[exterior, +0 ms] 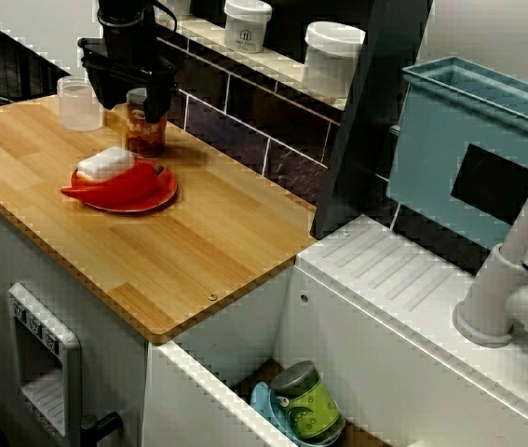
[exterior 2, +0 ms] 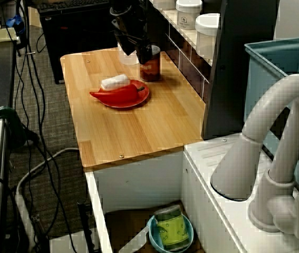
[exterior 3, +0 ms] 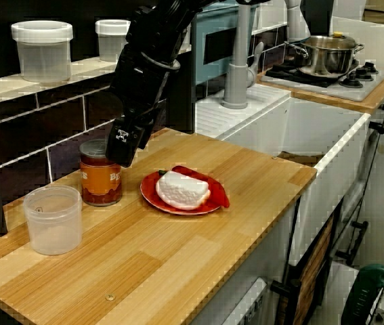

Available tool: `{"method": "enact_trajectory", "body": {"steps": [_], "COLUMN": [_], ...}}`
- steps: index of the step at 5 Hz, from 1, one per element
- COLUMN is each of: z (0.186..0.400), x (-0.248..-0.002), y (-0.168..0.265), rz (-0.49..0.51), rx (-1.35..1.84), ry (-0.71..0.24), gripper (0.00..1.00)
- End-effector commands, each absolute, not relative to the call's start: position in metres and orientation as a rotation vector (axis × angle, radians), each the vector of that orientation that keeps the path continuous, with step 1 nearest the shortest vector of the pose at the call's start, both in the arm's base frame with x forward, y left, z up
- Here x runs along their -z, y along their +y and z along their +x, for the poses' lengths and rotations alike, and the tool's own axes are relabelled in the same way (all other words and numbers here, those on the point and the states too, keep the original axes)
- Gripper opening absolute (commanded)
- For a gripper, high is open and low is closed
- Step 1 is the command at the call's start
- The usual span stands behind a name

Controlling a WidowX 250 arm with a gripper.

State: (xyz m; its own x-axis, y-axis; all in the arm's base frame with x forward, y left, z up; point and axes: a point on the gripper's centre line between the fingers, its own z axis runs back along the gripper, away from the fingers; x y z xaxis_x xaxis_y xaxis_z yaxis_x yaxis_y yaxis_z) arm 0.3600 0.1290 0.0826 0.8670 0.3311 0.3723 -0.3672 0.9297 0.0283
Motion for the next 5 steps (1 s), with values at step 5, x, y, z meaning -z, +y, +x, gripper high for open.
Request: {"method": "enact_trajectory", "body": {"steps": [5], "z": [0.3777], "x": [-0.0933], "y": [0.1412], "rz": [0.125], "rx": [-0.391], "ry": [-0.425], "gripper": [1.00]}}
